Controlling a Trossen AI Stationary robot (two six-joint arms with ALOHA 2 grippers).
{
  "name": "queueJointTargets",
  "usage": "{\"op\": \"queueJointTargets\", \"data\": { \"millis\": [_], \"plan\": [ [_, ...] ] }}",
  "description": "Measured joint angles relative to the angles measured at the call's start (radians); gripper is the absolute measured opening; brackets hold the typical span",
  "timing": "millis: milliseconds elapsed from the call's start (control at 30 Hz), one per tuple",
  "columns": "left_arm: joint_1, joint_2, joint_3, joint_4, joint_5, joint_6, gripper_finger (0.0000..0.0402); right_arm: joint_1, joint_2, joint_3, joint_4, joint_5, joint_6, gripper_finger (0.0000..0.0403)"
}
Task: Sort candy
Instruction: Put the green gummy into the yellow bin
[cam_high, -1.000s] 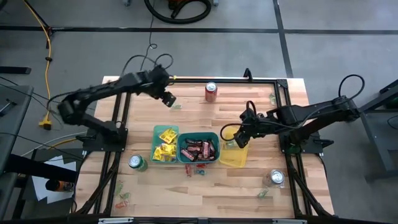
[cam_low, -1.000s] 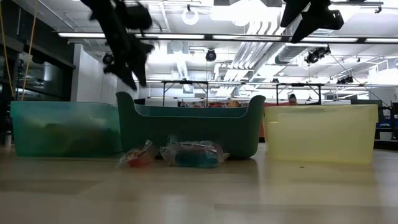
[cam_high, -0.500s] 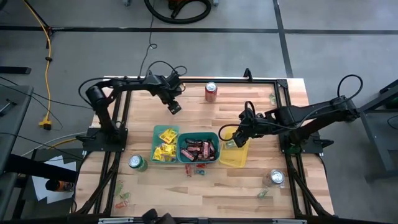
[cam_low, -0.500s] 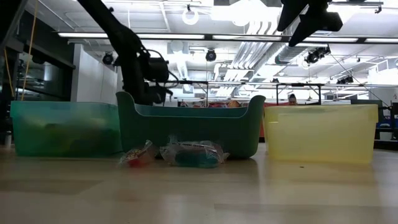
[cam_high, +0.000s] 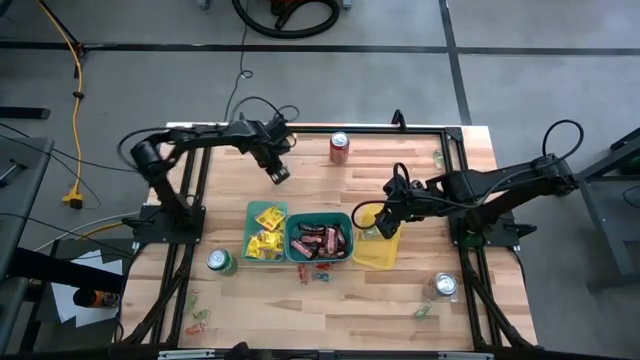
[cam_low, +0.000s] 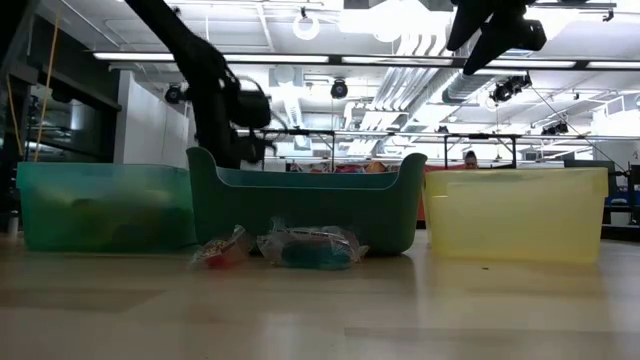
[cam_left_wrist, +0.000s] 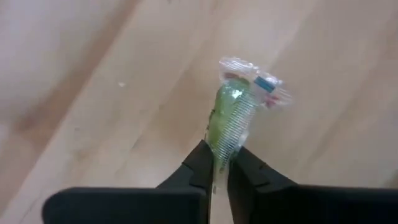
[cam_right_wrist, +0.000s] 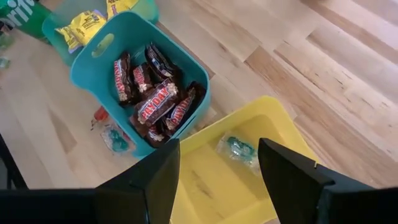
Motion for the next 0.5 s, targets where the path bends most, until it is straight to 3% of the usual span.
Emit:
{"op": "queueJointTargets", "data": {
  "millis": [100,267,400,500],
  "plan": [
    [-0.024,-0.114,0.000,-0.011,0.020,-0.011,0.0013,0.000,0.000,0.000,0.000,0.006,-0.034,0.0213],
    [-0.155,-0.316,0.000,0.122,0.160,-0.080,0.0004,0.000,-0.002,0.000,0.002,0.068,-0.053,0.0213],
    [-0.335,-0.379,0.002,0.295,0.151,-0.149,0.0002,0.000,-0.003,0.000,0.011,0.100,-0.094,0.0213],
    [-0.478,-0.349,0.002,0.416,0.075,-0.205,0.0001,0.000,-0.012,0.000,0.018,0.099,-0.115,0.0213]
  ]
}}
